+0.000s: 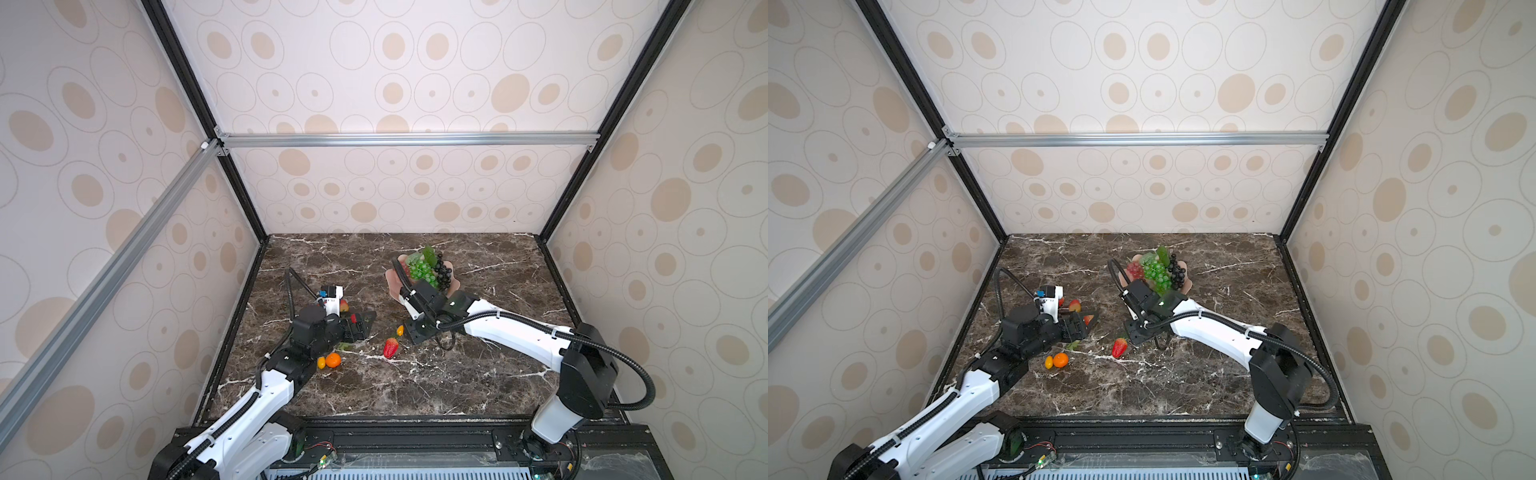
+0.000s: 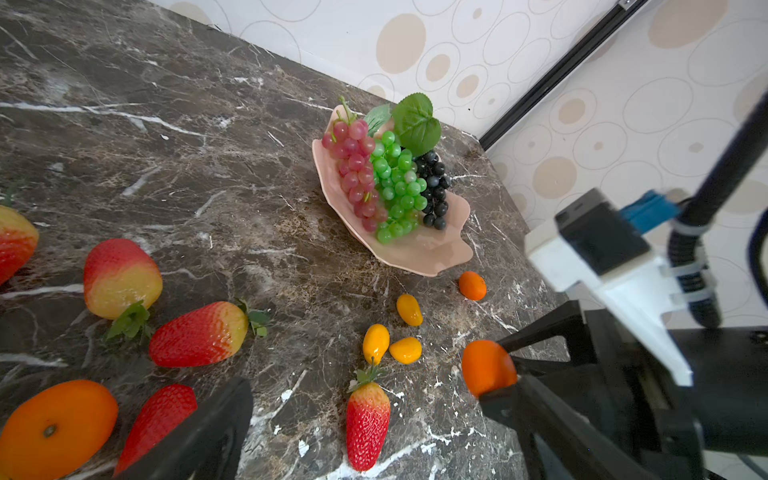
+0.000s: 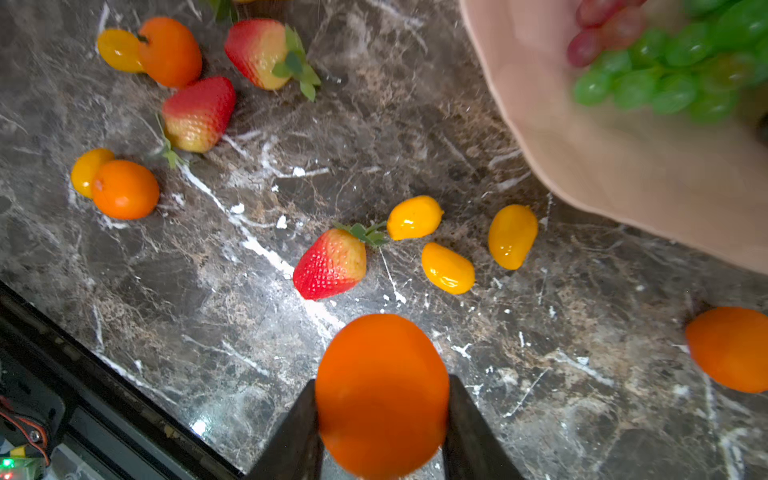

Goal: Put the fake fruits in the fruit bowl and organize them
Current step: 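Close the right gripper on the small orange fruit and lift it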

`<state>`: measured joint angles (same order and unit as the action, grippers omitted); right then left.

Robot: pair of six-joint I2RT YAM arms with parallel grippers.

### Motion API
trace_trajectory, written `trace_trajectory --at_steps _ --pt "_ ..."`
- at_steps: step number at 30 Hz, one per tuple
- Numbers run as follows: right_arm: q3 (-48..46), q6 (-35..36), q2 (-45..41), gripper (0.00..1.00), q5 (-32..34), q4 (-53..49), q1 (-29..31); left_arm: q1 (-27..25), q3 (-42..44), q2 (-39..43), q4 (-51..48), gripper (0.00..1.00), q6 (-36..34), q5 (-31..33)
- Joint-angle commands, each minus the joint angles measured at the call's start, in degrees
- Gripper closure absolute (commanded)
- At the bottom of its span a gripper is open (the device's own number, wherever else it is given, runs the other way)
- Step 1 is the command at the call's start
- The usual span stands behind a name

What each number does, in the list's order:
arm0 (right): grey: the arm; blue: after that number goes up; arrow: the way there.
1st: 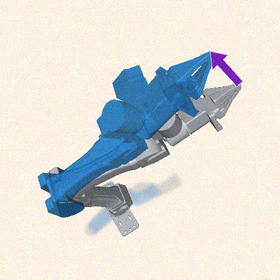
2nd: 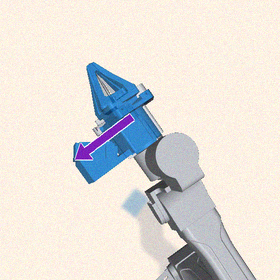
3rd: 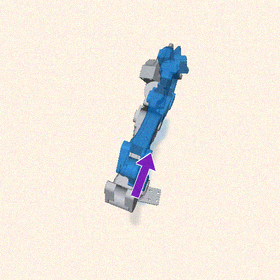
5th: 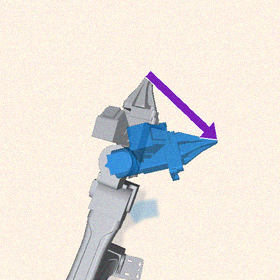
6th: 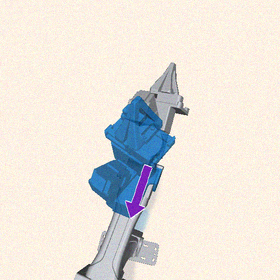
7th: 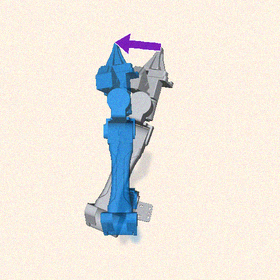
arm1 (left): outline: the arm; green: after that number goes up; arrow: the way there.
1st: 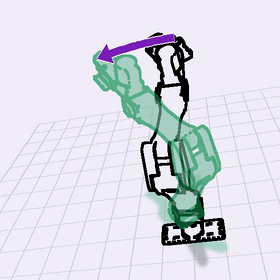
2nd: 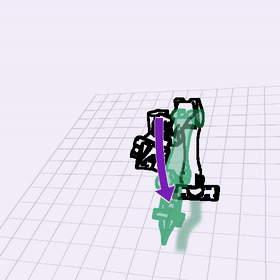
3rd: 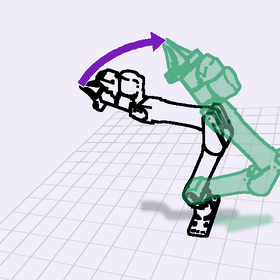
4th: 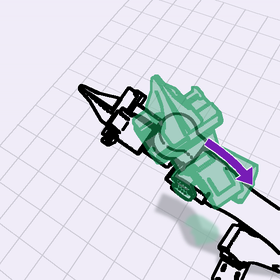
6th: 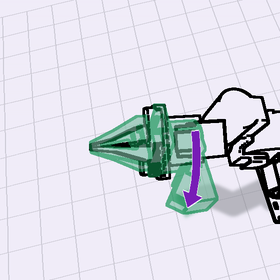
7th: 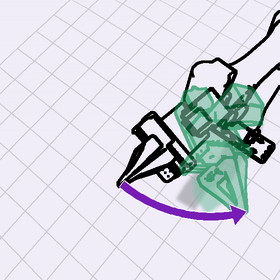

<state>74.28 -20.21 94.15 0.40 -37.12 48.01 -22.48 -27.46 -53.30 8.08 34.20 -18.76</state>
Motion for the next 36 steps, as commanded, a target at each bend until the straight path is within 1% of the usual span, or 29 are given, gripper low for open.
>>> trace_trajectory --at_steps 1,7,14,23,29,34,36 --pt "-0.2 0.5 -1.5 0.60 0.7 0.5 -3.0 0.0 -3.2 -1.4 4.3 0.02 -1.3 0.0" --pt "2.5 1.9 -0.1 0.60 0.8 -1.1 -7.9 -2.4 -5.4 -6.9 6.7 0.02 -1.0 1.9" --pt "7.0 3.2 4.2 0.60 0.2 -3.1 -12.9 -4.8 -8.3 -14.4 11.0 0.02 -1.0 1.4" --pt "15.7 6.3 13.6 0.61 2.7 -8.4 -15.3 -6.6 -13.2 -23.0 11.6 0.02 -2.6 -0.4" --pt "21.0 7.2 19.3 0.61 2.2 -10.3 -16.1 -6.6 -14.1 -25.0 12.8 0.02 -1.5 0.6" --pt "23.7 7.4 22.7 0.61 -1.2 -11.2 -16.2 -6.6 -14.6 -26.0 12.8 0.02 -1.2 0.7" --pt "24.3 7.4 23.4 0.61 -0.9 -11.6 -16.2 -6.6 -14.5 -26.2 12.7 0.02 -1.2 0.5"
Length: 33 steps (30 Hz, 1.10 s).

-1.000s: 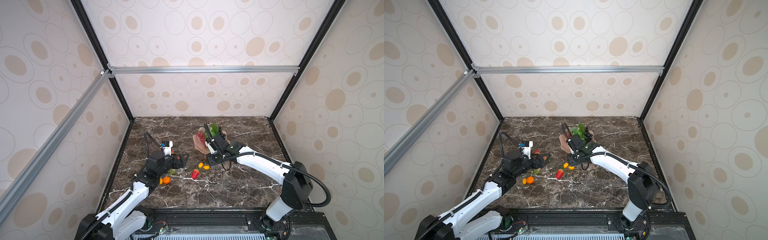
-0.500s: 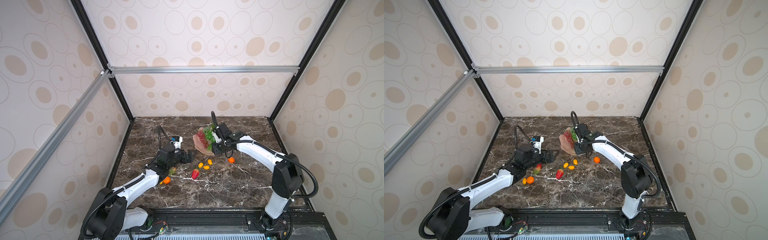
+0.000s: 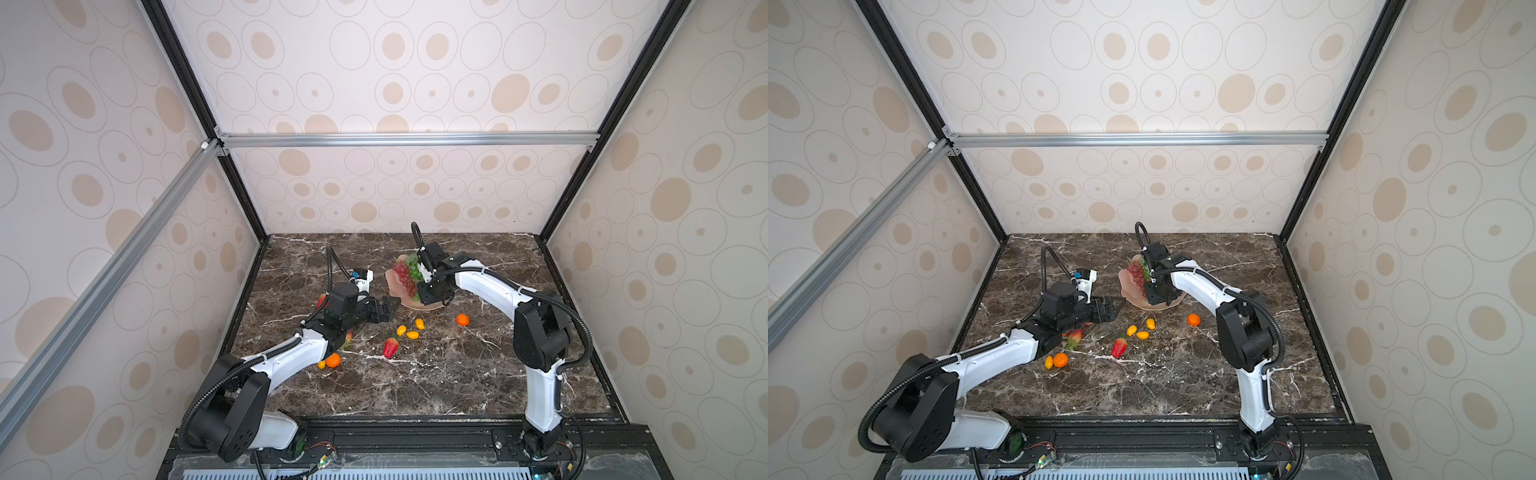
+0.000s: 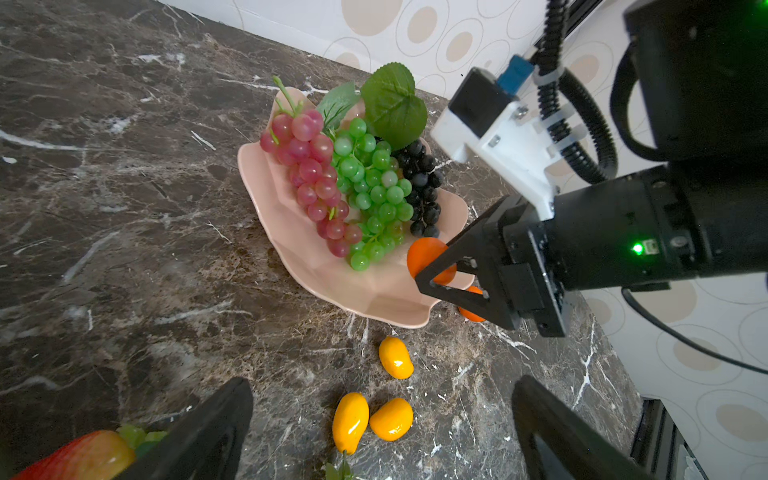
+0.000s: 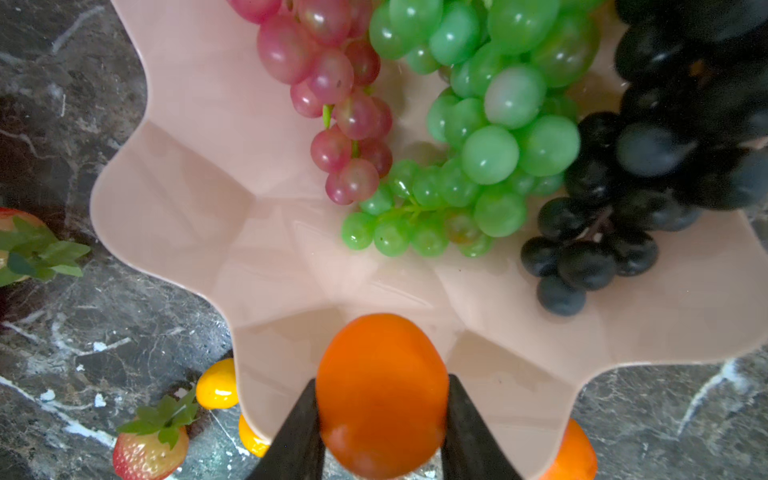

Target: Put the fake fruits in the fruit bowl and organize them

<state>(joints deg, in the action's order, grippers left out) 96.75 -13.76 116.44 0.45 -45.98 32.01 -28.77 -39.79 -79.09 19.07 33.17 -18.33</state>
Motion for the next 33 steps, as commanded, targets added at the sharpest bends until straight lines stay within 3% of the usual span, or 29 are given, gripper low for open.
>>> trace_trajectory --at_steps 1,12,25,33 --pt "2.1 1.0 1.4 0.61 -0.4 -3.0 -0.2 -0.3 -2.1 -0.3 1.6 0.02 -0.2 0.2" --pt "4.6 2.2 4.2 0.61 8.2 -6.7 -0.6 -0.3 -2.0 -1.0 2.4 0.02 -0.3 -2.0" --pt "9.2 3.2 8.8 0.61 11.9 -8.3 -1.7 -0.3 -3.1 -2.5 2.9 0.02 0.3 -2.4" --pt "11.2 3.3 10.4 0.54 12.1 -8.7 -1.9 -0.3 -3.8 -4.5 4.3 0.02 1.5 -4.3"
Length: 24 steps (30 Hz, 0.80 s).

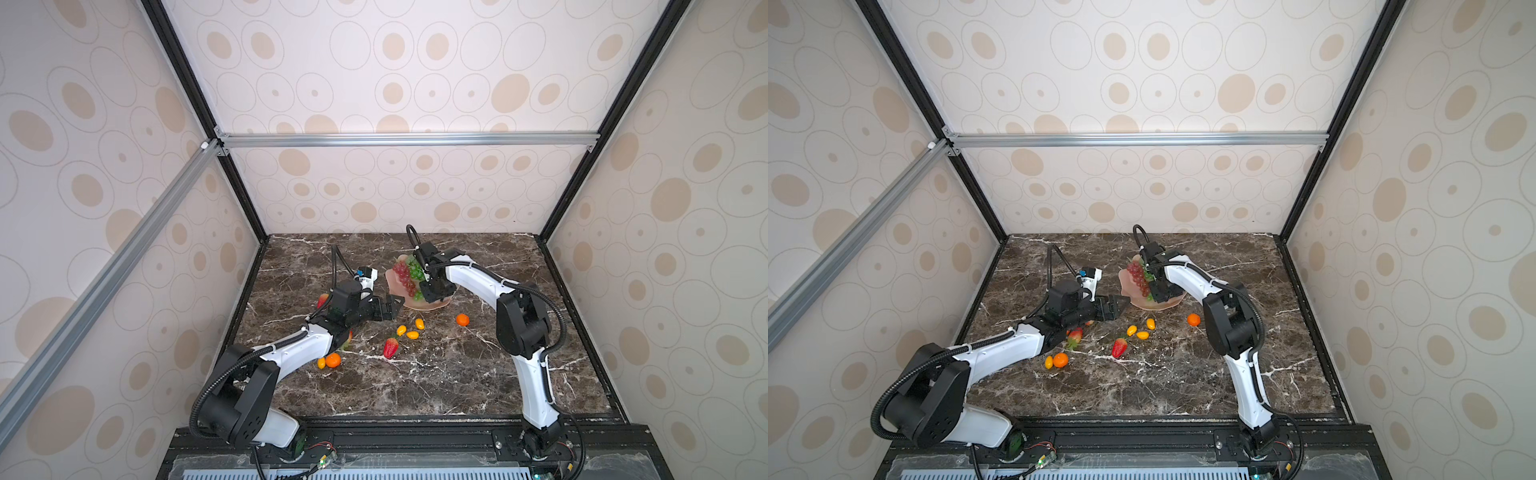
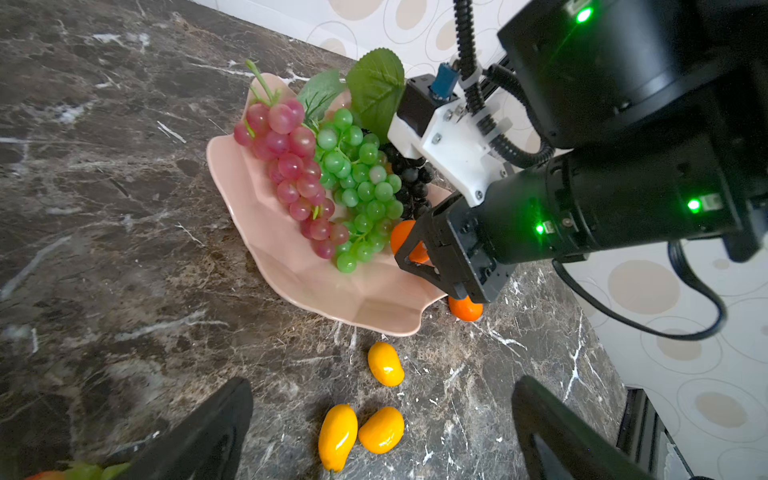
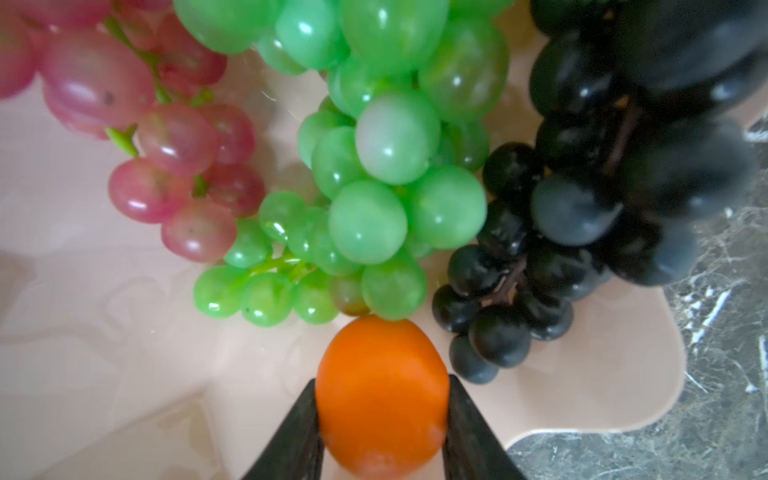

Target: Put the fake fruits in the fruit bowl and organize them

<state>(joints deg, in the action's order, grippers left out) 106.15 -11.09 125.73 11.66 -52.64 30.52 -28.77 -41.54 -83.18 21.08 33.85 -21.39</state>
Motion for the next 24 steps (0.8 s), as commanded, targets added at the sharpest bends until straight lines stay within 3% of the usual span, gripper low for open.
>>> trace_trajectory --at_steps 1,14,17,24 --pt "1.9 0.7 1.3 0.52 0.8 -2.2 -0.4 -0.3 -2.1 -0.4 2.2 0.02 0.7 -1.2" --pt "2.5 0.6 -0.9 0.44 -0.4 -2.6 -0.6 -0.4 -1.3 0.1 1.4 0.02 0.6 -0.3" --pt "0.0 0.9 -5.4 0.43 -1.9 -0.6 -0.6 -0.5 -0.6 0.9 1.9 0.02 0.8 0.5" --pt "-16.9 0.9 -21.6 0.40 -8.5 11.8 -0.8 -4.6 0.1 2.8 4.4 0.02 -1.3 1.9"
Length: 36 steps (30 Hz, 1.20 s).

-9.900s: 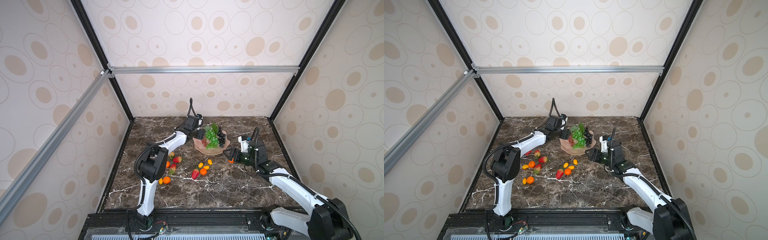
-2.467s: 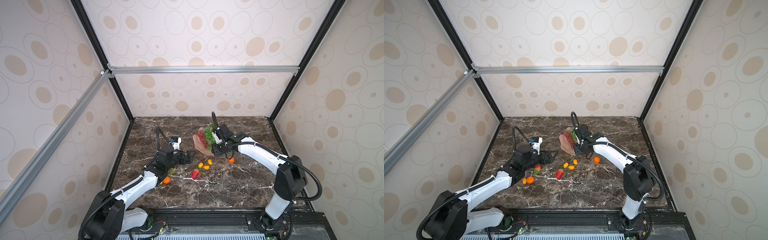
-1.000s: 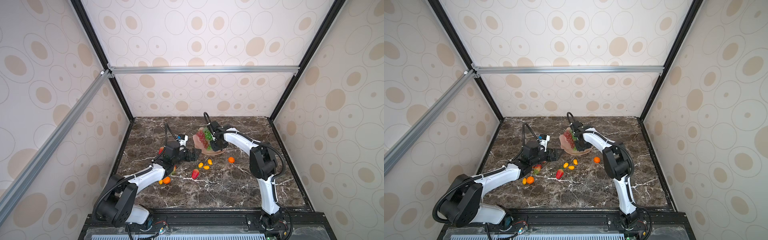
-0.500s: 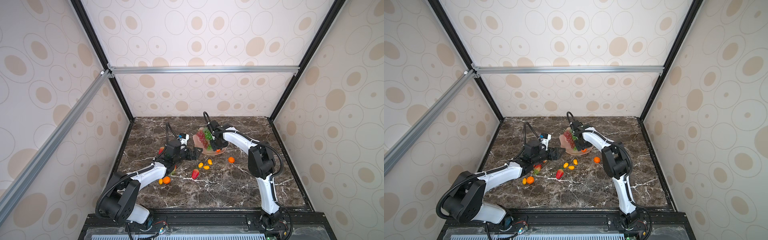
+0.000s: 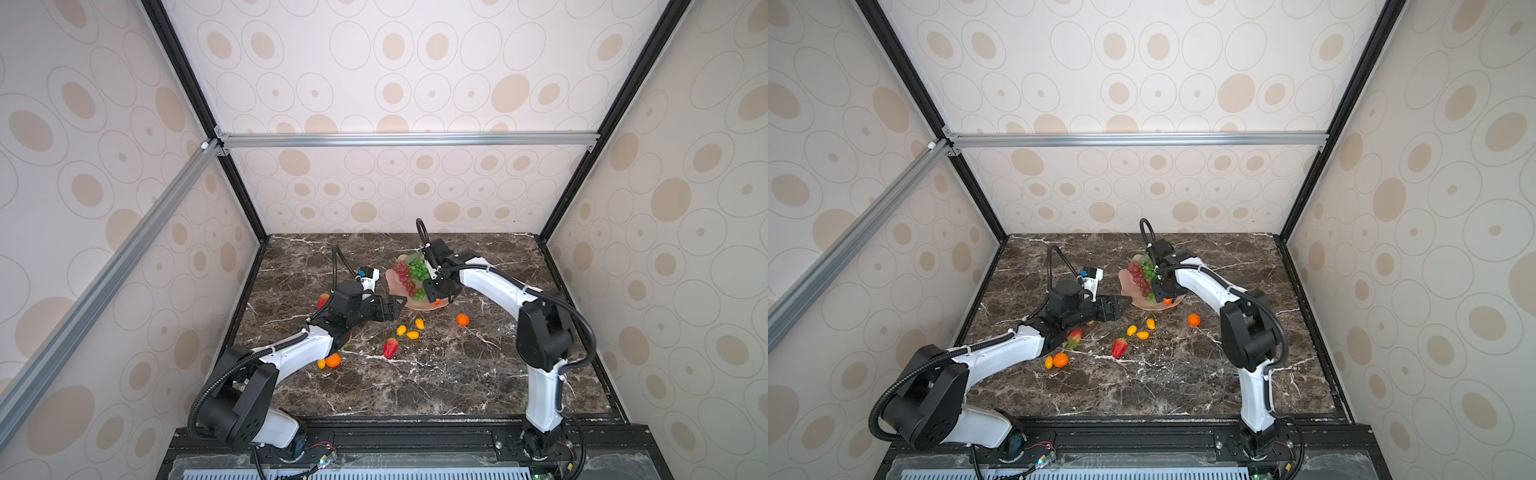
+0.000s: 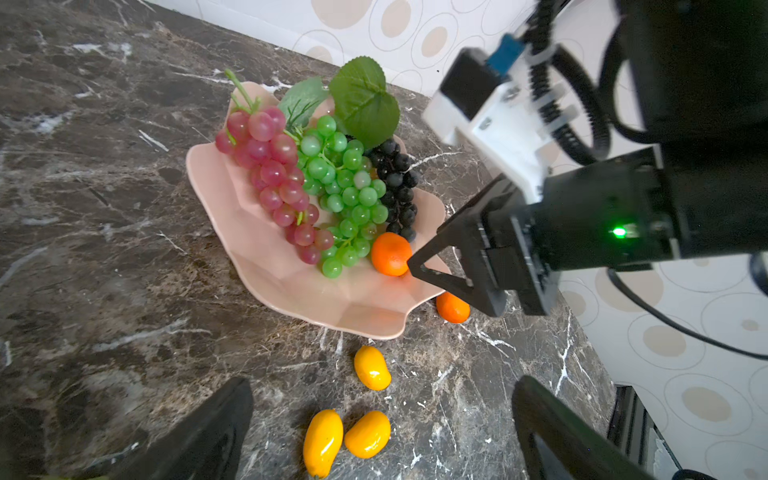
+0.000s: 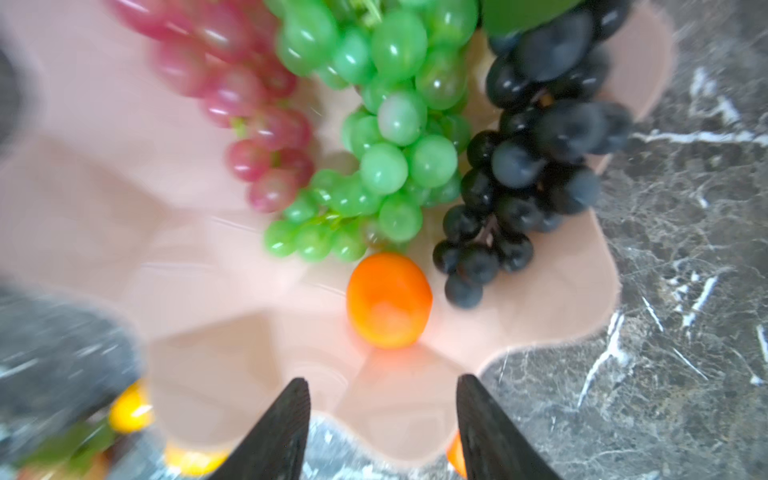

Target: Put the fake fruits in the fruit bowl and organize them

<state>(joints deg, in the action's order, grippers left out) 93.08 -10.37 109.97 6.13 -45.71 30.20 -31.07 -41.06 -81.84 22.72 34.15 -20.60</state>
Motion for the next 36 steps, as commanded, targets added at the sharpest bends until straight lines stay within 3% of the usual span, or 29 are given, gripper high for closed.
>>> trace_trajectory --at_steps 1,8,14,22,36 --pt "-6.1 -0.2 -7.6 0.40 -2.6 5.3 -0.7 -3.6 -0.7 1.4 2.6 0.02 -2.3 1.8" --pt "-21.1 -3.3 -17.6 0.41 -1.9 7.1 -4.4 -12.4 -1.2 0.2 4.9 0.02 -5.6 6.3" --pt "-29.2 -4.8 -19.2 0.41 -4.5 8.3 -8.6 -17.5 -3.8 -3.4 4.1 0.02 -7.0 9.3" --pt "-29.6 -4.9 -14.9 0.37 -5.5 10.3 -9.6 -20.5 -8.6 -8.0 2.2 0.02 -8.1 10.6" --pt "-26.9 -4.0 -8.8 0.38 -7.3 12.4 -10.9 -20.6 -8.3 -7.1 0.5 0.02 -8.9 12.8"
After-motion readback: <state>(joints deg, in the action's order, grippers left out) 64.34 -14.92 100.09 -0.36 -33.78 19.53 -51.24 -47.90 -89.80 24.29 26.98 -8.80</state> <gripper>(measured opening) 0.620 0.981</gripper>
